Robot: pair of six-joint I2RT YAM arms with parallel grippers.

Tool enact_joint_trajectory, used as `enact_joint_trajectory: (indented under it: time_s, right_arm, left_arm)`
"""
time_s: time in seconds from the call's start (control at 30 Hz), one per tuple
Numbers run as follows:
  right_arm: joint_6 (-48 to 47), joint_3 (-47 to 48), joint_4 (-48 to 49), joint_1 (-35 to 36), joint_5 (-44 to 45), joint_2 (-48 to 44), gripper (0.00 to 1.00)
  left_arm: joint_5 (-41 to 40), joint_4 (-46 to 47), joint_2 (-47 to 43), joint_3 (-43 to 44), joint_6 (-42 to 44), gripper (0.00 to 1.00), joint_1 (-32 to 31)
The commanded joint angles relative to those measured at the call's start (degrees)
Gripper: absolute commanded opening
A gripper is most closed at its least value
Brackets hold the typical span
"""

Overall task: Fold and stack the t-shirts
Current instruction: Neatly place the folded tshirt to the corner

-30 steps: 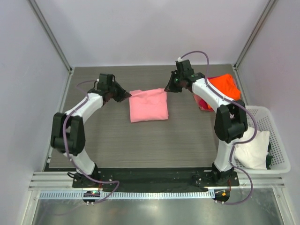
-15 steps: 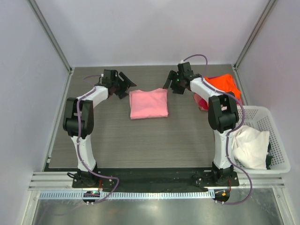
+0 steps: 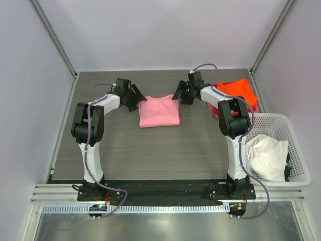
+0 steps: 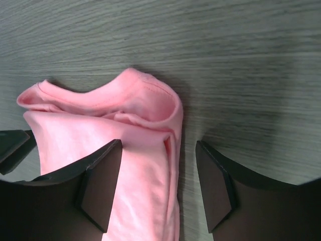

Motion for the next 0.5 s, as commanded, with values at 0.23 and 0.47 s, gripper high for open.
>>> enact_joint_trajectory:
  time_s: [0.23, 0.47]
  right_arm:
    - [-0.6, 5.2, 2.0, 1.8, -2.7, 7.6, 0.44]
    - [0.2, 10.7, 3.2, 2.0, -1.1, 9.8, 0.01]
  left_arm:
    - [-1.7, -3.8, 6.4, 6.3, 2.8, 0.58, -0.9]
    - [-1.0, -2.3, 10.7, 9.6, 3.0, 0.13, -1.2]
